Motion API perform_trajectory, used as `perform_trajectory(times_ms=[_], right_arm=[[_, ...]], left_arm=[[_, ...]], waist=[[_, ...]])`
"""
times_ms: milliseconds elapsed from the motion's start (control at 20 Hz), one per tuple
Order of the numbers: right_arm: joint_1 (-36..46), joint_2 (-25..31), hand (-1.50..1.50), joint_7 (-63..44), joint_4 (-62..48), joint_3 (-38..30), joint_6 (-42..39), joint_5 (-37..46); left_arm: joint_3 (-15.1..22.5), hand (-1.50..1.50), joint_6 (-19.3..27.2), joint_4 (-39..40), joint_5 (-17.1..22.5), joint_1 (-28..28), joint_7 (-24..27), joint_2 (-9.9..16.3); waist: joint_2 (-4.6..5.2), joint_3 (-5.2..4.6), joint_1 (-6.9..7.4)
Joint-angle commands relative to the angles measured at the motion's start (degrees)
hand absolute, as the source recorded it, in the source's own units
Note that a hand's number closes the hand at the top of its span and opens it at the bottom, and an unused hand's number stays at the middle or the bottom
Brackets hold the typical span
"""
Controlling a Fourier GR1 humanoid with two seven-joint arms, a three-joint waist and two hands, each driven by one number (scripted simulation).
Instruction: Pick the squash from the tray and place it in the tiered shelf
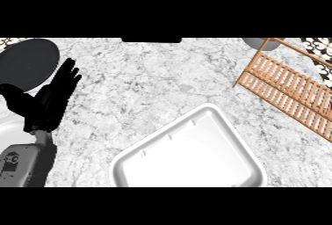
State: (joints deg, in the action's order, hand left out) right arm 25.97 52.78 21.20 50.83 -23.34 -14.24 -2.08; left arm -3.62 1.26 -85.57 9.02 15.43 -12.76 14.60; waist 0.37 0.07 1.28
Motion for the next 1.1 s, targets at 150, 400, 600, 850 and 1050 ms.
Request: perform_trajectory(times_ms=[150, 400, 600, 850, 1050], right_arm=[[10.9, 4.0, -1.50, 7.3, -17.3, -2.8, -3.7, -0.4], [10.4, 12.1, -1.50, 4.2, -22.9, -1.5, -21.0, -1.1], [11.6, 18.3, -1.50, 4.7, -30.2, -2.5, -28.4, -0.8], [7.5, 20.9, -1.50, 12.2, -34.0, -3.8, -31.6, -0.6], [5.4, 21.2, -1.50, 14.2, -33.9, -5.0, -38.3, -3.1]], left_arm=[[-0.4, 0.00, 0.1, 3.1, -1.7, -1.0, 4.3, -1.1], [0.4, 0.00, -0.4, 0.0, -1.5, -1.9, 1.8, -1.0], [0.0, 0.00, -1.4, -3.4, 0.3, -2.4, 0.2, -0.8], [-0.6, 0.00, -0.5, -1.0, -0.7, -0.7, 0.3, -0.4], [-0.5, 0.00, 0.8, -0.8, -1.3, -1.4, 0.6, -1.5]], waist=[[0.16, 0.01, 0.16], [0.03, 0.01, -0.04], [0.13, 0.13, 0.71], [0.48, 0.39, 0.10], [0.17, 0.54, -1.23]])
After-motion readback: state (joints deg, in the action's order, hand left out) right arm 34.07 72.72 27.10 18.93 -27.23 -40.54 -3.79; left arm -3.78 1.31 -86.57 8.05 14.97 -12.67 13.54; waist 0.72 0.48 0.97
